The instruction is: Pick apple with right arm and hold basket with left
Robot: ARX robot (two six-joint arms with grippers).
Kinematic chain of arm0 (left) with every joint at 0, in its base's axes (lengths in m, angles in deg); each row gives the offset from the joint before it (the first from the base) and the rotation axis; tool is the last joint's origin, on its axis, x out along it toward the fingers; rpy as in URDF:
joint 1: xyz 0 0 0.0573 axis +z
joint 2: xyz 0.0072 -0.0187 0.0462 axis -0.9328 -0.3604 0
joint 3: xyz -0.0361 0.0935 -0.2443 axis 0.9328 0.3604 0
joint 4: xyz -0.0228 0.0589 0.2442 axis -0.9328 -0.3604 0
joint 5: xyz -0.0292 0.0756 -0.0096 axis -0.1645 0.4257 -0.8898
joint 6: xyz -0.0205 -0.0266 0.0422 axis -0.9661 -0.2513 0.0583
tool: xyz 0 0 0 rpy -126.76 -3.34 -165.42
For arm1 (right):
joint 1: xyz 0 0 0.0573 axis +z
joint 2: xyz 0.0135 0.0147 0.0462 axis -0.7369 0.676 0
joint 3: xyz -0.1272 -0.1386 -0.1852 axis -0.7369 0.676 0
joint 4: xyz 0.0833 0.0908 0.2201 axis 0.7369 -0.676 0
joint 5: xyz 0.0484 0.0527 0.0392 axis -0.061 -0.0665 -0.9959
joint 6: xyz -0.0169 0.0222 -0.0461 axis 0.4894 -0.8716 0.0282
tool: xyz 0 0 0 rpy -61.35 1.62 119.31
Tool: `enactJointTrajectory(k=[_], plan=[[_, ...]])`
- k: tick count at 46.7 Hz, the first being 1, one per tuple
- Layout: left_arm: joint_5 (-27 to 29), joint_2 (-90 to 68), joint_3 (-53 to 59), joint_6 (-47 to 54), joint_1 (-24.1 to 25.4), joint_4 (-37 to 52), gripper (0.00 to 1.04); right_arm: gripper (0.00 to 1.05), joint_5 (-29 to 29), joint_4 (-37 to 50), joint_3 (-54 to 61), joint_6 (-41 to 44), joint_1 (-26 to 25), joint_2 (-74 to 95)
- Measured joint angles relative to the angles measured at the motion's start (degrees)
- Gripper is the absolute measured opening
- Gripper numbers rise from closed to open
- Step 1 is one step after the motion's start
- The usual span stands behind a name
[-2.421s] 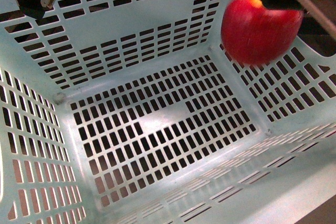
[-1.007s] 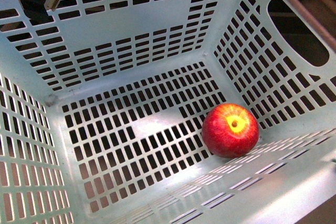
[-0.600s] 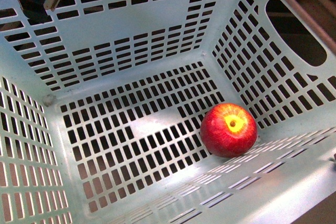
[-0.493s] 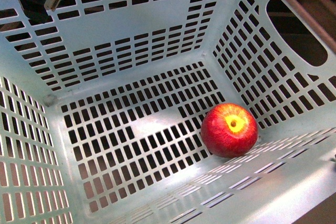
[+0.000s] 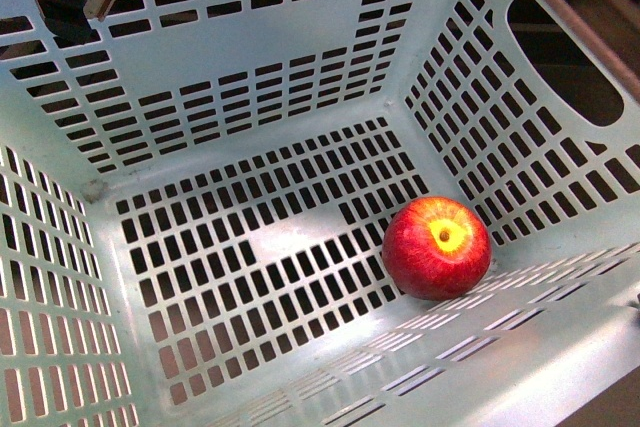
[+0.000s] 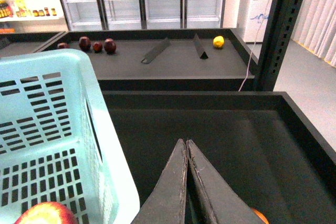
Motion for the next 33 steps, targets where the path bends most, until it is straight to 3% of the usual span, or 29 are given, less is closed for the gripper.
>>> enactJointTrajectory(k=[5, 9, 19, 27, 33], plan=[[-0.02, 0.00, 0.00, 0.02, 0.00, 0.00, 0.07, 0.02, 0.02, -2.93, -0.02, 0.00, 0.00, -2.58], [-0.02, 0.00, 0.00, 0.00, 0.00, -0.02, 0.07, 0.02, 0.02, -10.12, -0.02, 0.00, 0.00, -8.55], [-0.02, 0.00, 0.00, 0.00, 0.00, -0.02, 0.07, 0.03, 0.02, -10.88, -0.02, 0.04, 0.00, -10.56], [0.00, 0.00, 0.00, 0.00, 0.00, -0.02, 0.07, 0.41, 0.02, -10.95, -0.02, 0.04, 0.00, -10.62], [-0.02, 0.00, 0.00, 0.00, 0.00, 0.00, 0.07, 0.60, 0.02, -10.95, -0.02, 0.02, 0.00, -10.62]])
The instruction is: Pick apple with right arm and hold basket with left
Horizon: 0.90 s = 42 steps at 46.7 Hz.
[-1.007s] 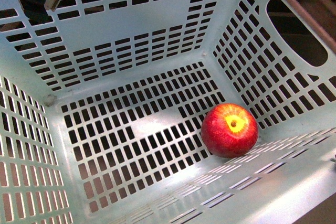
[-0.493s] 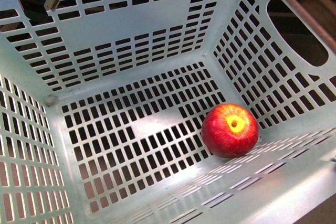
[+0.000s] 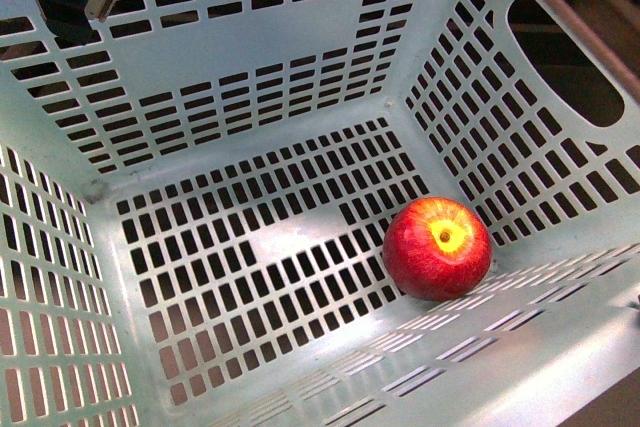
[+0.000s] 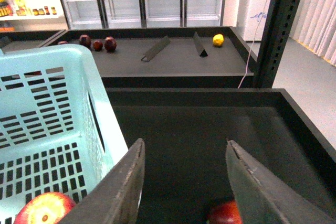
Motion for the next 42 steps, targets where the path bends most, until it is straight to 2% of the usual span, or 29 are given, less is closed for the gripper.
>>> enactJointTrajectory(k=[11, 15, 19, 24, 35, 42], plan=[[0.02, 0.00, 0.00, 0.00, 0.00, -0.02, 0.07, 0.97, 0.00, 0.00, 0.00, 0.00, 0.00, 0.00], [0.00, 0.00, 0.00, 0.00, 0.00, -0.02, 0.07, 0.96, 0.00, 0.00, 0.00, 0.00, 0.00, 0.00], [-5.31, -0.07, 0.90, 5.70, 1.22, 6.62, 0.06, 0.96, 0.00, -0.02, 0.00, 0.00, 0.00, -0.02], [-6.47, -2.47, -0.31, 10.21, 4.72, 8.22, 0.06, 0.96, 0.00, -0.02, 0.00, 0.00, 0.00, -0.07], [-6.47, -8.50, -3.50, 4.17, 14.86, 8.92, 0.06, 0.96, 0.00, -0.02, 0.00, 0.00, 0.00, -0.04], [-4.22, -11.56, -3.80, -1.03, 22.25, 9.57, 0.06, 0.96, 0.00, -0.02, 0.00, 0.00, 0.00, -0.04]])
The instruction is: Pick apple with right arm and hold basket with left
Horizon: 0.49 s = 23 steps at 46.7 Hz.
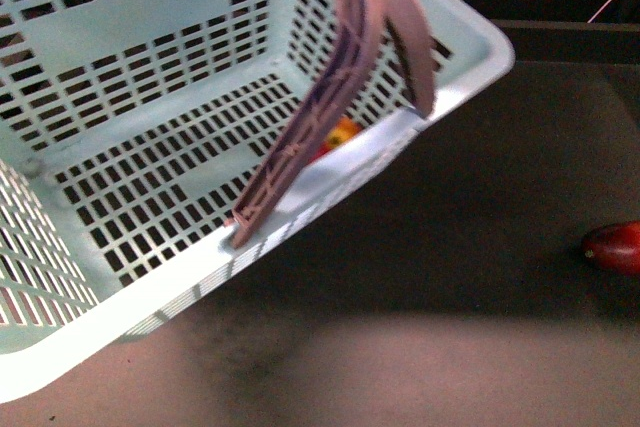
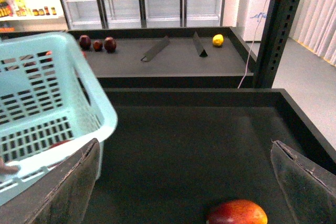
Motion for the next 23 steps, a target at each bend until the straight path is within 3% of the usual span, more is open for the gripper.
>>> enactJointTrajectory(k=[15, 23], plan=[[4.04, -6.78, -0.44, -11.28, 11.37, 3.37, 0.06, 0.96, 0.00, 0.00, 0.00, 0.00, 0.00, 0.00], [5.03, -9.44, 0.04, -14.29, 14.25, 5.92, 0.06, 0.96, 0.00, 0.00, 0.00, 0.00, 0.00, 0.00]])
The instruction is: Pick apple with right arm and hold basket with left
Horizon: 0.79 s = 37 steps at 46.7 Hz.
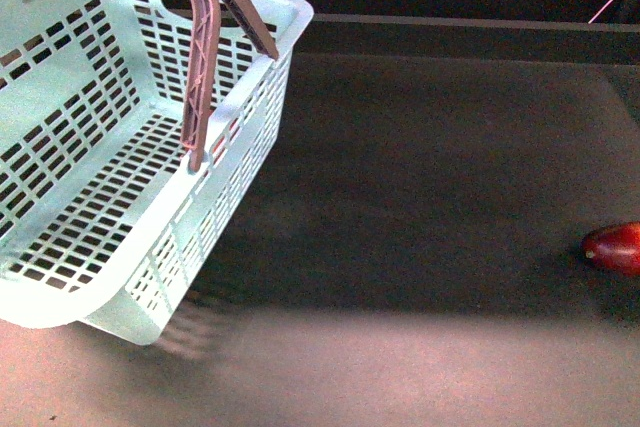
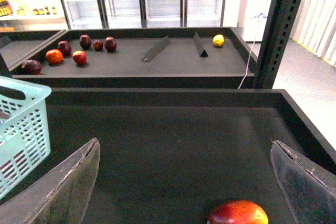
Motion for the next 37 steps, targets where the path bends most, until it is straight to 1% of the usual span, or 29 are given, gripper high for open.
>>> enactJointTrajectory(k=[4, 11, 17, 30, 37], plan=[[0.94, 0.02, 2.95, -1.31, 1.11, 3.58, 0.06, 0.96, 0.00, 0.00, 0.00, 0.00, 0.00, 0.00], [-0.37, 2.19, 7.61, -1.31, 1.88, 8.70, 0.06, 0.96, 0.00, 0.00, 0.00, 0.00, 0.00, 0.00], [-0.57, 7.04, 12.74, -2.67, 3.32, 10.54, 0.06, 0.96, 0.00, 0.00, 0.00, 0.00, 0.00, -0.02], [0.24, 9.14, 18.97, -3.41, 6.47, 9.03, 0.06, 0.96, 0.00, 0.00, 0.00, 0.00, 0.00, 0.00], [0.70, 8.46, 20.11, -3.08, 6.93, 7.58, 0.06, 0.96, 0.00, 0.00, 0.00, 0.00, 0.00, 0.00]])
